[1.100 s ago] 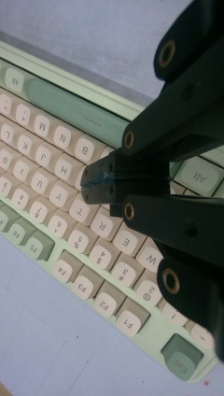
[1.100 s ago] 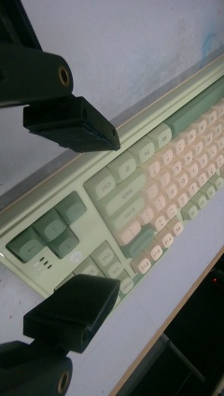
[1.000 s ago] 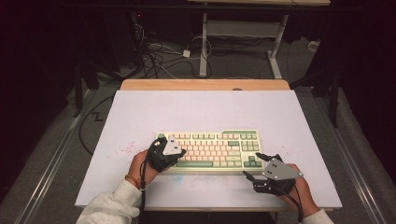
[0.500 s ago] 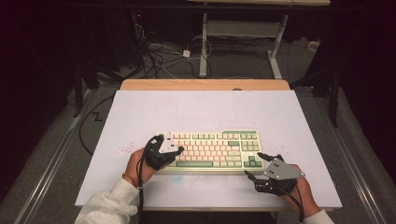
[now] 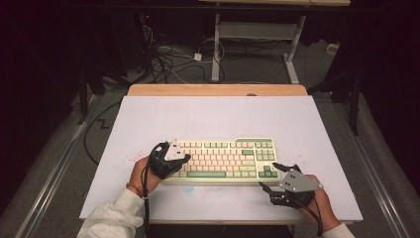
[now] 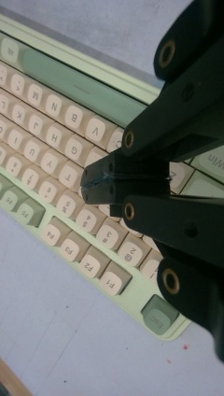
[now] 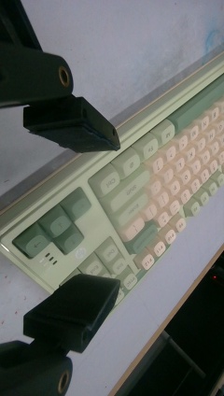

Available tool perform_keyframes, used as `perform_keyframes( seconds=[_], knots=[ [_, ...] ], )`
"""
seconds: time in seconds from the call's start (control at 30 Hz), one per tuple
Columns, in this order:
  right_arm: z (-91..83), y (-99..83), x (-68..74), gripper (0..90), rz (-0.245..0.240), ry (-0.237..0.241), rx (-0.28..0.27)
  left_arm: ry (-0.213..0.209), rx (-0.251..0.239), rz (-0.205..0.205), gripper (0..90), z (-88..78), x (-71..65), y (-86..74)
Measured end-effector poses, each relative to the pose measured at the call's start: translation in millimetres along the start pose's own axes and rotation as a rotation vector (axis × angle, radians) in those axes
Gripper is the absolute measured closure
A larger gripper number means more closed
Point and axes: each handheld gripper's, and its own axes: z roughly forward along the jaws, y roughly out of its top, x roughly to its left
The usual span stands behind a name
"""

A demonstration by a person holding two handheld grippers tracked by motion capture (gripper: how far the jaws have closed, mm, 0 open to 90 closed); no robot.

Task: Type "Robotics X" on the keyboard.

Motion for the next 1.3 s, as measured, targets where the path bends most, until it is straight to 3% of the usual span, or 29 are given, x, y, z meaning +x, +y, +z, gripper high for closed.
perform_keyframes(
  seconds=[0.5, 0.93, 1.3],
  knots=[
    [-2.6, -1.7, 1.6, 29.0, -0.002, -0.006, 0.008, -0.016, 0.049, 0.006, 87.1, 14.0, 2.6, -4.6],
    [-2.8, -2.2, 1.3, 28.9, -0.004, -0.016, 0.019, -0.003, 0.055, 0.018, 87.0, 13.1, 1.7, -5.4],
    [-2.7, -2.8, 0.7, 29.0, -0.005, -0.024, 0.029, -0.005, 0.049, -0.001, 87.1, 16.4, 2.5, -9.1]
  ],
)
